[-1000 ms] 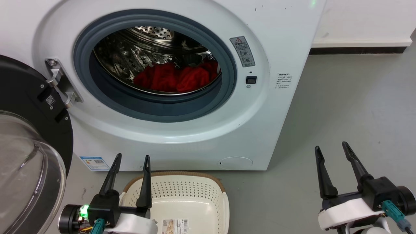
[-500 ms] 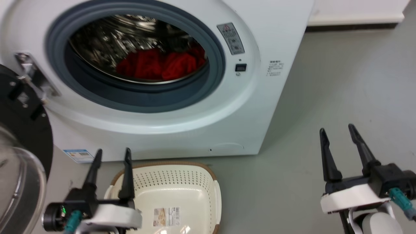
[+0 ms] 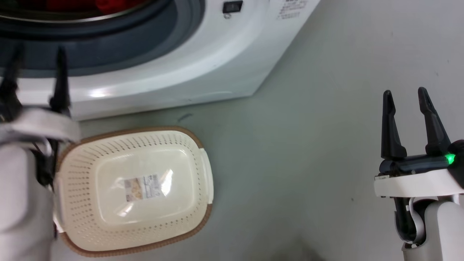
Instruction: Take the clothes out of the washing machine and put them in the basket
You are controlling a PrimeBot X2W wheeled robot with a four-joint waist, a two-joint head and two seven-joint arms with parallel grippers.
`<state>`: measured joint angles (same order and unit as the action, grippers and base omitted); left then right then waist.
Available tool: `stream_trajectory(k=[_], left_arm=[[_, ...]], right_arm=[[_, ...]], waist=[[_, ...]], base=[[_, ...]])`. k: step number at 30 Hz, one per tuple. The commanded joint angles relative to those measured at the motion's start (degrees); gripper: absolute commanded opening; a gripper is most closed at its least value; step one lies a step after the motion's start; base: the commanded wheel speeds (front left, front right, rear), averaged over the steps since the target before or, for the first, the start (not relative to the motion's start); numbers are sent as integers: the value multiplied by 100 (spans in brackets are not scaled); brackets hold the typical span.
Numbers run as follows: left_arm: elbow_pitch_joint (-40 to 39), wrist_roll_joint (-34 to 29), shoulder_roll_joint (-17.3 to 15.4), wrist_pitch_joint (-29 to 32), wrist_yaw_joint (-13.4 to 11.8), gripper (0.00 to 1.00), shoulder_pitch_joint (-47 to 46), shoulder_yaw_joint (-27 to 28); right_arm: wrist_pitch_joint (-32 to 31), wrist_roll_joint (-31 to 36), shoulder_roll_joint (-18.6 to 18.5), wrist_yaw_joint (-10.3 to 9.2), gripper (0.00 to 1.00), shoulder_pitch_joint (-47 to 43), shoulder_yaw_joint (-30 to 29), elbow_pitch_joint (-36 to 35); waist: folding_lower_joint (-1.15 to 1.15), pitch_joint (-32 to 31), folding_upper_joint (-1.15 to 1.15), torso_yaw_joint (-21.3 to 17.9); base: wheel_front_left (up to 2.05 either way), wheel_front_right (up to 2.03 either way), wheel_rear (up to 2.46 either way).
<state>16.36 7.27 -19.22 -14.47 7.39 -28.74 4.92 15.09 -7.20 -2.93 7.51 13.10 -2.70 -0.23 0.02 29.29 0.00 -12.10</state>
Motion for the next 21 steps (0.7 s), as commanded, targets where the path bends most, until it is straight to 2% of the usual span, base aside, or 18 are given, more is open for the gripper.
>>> stream_trajectory(k=[1, 4, 5, 7, 15, 21], left_arm=[[323, 134, -298, 291, 4, 100, -700, -121], [667, 326, -654, 860, 6, 100, -1618, -331], [667, 326, -654, 860, 6, 100, -1618, -331], [767, 426, -896, 1254, 7, 100, -2153, -553], [1121, 626, -1811, 3259, 2, 100, -4395, -1639], [1628, 905, -2058, 4658, 3, 100, -5737, -2213]], right_arm=[[12, -105, 8, -4, 100, 147, 2, -44], [12, -307, 9, -4, 100, 267, 31, -42], [12, -307, 9, -4, 100, 267, 31, -42], [12, -417, 9, -4, 100, 333, 86, -29], [12, -798, 7, -4, 100, 573, 336, -82], [12, -1017, 6, -4, 100, 704, 582, -119]], waist=[[-2, 764, 0, -488], [-2, 1066, 0, -559], [-2, 1066, 0, -559], [-2, 1239, 0, -607], [-2, 1872, 0, -790], [-2, 2234, 0, -962]], base=[[0, 0, 0], [0, 0, 0], [0, 0, 0], [0, 0, 0], [0, 0, 0], [0, 0, 0]])
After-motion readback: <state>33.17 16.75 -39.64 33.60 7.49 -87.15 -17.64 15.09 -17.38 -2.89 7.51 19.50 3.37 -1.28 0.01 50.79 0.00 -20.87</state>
